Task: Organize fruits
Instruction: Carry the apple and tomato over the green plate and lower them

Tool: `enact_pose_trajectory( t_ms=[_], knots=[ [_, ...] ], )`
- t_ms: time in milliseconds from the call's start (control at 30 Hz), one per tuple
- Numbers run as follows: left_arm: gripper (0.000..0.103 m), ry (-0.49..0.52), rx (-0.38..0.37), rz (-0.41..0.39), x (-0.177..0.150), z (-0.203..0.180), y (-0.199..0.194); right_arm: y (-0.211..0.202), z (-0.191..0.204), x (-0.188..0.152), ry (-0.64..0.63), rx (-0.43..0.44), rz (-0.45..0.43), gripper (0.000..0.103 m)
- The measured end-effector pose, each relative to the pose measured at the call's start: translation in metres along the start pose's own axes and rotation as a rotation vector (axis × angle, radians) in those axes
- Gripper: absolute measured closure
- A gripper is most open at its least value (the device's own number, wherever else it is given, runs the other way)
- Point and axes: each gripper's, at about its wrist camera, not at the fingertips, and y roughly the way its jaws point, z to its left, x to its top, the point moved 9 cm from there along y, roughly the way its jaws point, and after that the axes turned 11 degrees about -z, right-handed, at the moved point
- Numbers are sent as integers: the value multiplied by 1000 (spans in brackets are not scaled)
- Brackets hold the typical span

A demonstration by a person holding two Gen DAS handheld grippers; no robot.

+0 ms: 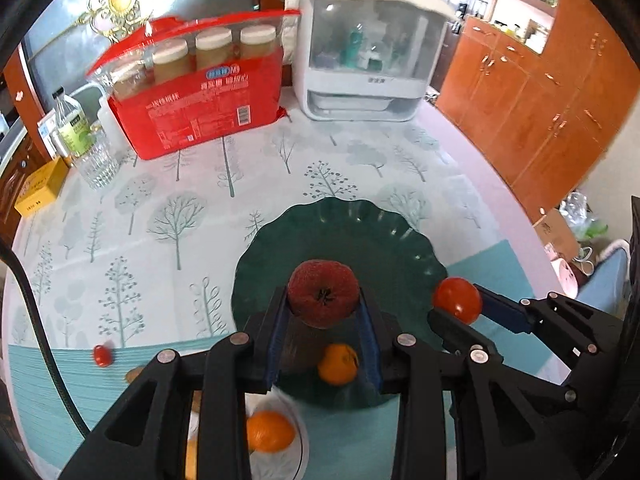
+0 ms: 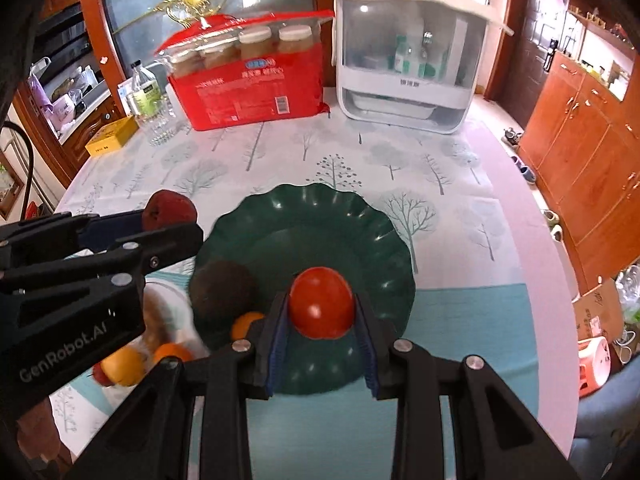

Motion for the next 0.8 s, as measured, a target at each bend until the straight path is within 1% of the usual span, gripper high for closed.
enact_pose_trajectory(
  t_ms=[167,333,500,800],
  knots=[
    [71,-7,36,40,-3,1,44,42,-17,-6,20,21,49,71],
    [71,-2,56,78,-8,1,80,68,-22,-14,24,38,81,71],
    [71,4,72,107,-12,4,101,82,-20,-18,10,49,90,71],
    [71,13,79,136,-20,3,113,95,-14,-24,6,72,109,70]
  ],
)
